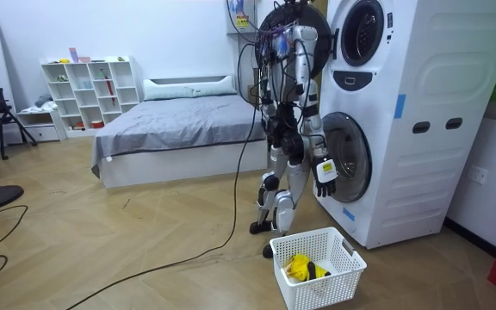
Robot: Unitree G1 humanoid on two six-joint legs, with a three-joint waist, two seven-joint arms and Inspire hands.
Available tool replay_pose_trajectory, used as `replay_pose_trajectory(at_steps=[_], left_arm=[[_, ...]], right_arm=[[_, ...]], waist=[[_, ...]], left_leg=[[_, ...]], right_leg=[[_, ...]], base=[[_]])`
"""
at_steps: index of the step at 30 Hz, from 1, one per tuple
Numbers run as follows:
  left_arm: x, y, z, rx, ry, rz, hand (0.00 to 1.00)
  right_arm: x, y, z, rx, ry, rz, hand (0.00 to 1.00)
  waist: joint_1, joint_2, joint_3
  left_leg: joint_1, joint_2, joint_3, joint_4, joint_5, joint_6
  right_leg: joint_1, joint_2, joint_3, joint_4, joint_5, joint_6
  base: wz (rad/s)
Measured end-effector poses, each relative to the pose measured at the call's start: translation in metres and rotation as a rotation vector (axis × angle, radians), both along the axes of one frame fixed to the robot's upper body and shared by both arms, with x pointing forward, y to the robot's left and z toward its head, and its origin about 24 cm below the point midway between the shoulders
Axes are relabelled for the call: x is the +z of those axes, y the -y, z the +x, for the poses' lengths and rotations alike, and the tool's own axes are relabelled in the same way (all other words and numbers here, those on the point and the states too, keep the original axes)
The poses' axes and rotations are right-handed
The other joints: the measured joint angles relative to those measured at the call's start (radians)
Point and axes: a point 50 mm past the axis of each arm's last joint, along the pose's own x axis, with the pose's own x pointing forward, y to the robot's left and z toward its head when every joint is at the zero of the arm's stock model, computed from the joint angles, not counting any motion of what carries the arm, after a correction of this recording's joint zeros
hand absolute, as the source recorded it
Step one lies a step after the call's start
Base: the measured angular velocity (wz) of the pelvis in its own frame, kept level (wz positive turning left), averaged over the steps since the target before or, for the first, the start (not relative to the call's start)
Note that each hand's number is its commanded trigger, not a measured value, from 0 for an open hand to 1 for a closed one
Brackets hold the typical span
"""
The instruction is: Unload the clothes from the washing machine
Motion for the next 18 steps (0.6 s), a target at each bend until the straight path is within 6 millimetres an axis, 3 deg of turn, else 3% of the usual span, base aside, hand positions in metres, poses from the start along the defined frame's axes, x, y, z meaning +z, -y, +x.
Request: replay_pose_trajectory(at_steps=[4,6,7,9,10,11,12,13,15,17,18], left_arm=[[0.000,0.001,0.000,0.003,0.000,-0.002,0.00],[0.000,0.000,0.001,0.003,0.007,-0.005,0.00],[0.001,-0.002,0.000,0.013,0.011,-0.013,0.00],[0.001,-0.003,0.002,0.013,0.019,-0.020,0.00],[0.001,-0.001,0.003,0.012,0.016,-0.037,0.00],[0.000,0.004,0.007,0.008,0.027,-0.061,0.00],[0.001,0.006,0.010,0.005,0.037,-0.072,0.00],[0.000,0.008,0.010,0.000,0.041,-0.095,0.00],[0.001,0.007,0.019,-0.010,0.061,-0.106,0.00],[0.006,0.010,0.047,-0.050,0.125,-0.129,0.00],[0.007,0.011,0.055,-0.067,0.143,-0.132,0.00]], right_arm=[[0.000,0.000,0.000,0.016,0.003,0.009,0.00],[0.000,0.000,0.000,0.026,0.004,0.008,0.00],[0.001,0.001,0.000,0.033,0.005,0.005,0.00],[0.001,0.001,0.000,0.057,-0.002,-0.001,0.00],[0.001,0.003,0.003,0.082,0.001,-0.011,0.00],[0.003,0.006,0.010,0.115,0.014,-0.026,0.00],[0.004,0.009,0.011,0.121,0.015,-0.032,0.00],[0.006,0.013,0.013,0.130,0.019,-0.042,0.00],[0.007,0.014,0.018,0.128,0.032,-0.045,0.00],[0.009,0.014,0.028,0.117,0.072,-0.043,0.00],[0.010,0.013,0.029,0.112,0.081,-0.043,0.00]], waist=[[-0.002,0.012,0.0019],[0.002,0.017,-0.0011],[0.007,0.020,-0.0001],[0.023,0.021,-0.0024],[0.017,0.031,-0.0084],[0.004,0.033,-0.0085],[0.001,0.048,-0.0069],[-0.003,0.073,-0.0073],[-0.034,0.087,-0.0102],[-0.065,0.090,-0.0089],[-0.070,0.097,-0.0109]], left_leg=[[0.001,0.019,0.008,0.018,-0.020,-0.011],[-0.016,0.039,0.014,0.078,-0.049,-0.018],[-0.041,0.053,0.017,0.145,-0.062,-0.029],[-0.082,0.057,0.004,0.252,-0.063,-0.031],[-0.117,0.065,-0.026,0.310,-0.069,-0.040],[-0.153,0.080,-0.049,0.389,-0.083,-0.046],[-0.167,0.100,-0.051,0.450,-0.088,-0.046],[-0.162,0.131,-0.048,0.574,-0.089,-0.049],[-0.125,0.161,-0.053,0.689,-0.088,-0.061],[-0.052,0.174,-0.093,0.677,-0.074,-0.086],[-0.027,0.177,-0.105,0.648,-0.074,-0.088]], right_leg=[[-0.002,0.012,-0.001,0.016,-0.005,-0.008],[-0.002,0.025,0.003,0.030,-0.010,-0.016],[-0.006,0.034,-0.005,0.045,-0.009,-0.024],[-0.008,0.038,-0.040,0.047,-0.002,-0.039],[-0.014,0.034,-0.051,0.035,0.003,-0.051],[-0.033,0.044,-0.054,0.045,0.003,-0.063],[-0.038,0.052,-0.056,0.056,0.001,-0.069],[-0.040,0.072,-0.062,0.074,-0.004,-0.080],[-0.059,0.089,-0.071,0.112,-0.011,-0.093],[-0.120,0.089,-0.117,0.166,-0.010,-0.097],[-0.139,0.089,-0.126,0.181,-0.009,-0.097]], base=[[-0.03],[-0.15],[-0.36],[-0.47],[-0.37],[-0.32],[-0.38],[-0.33],[-0.05],[0.36],[0.37]])
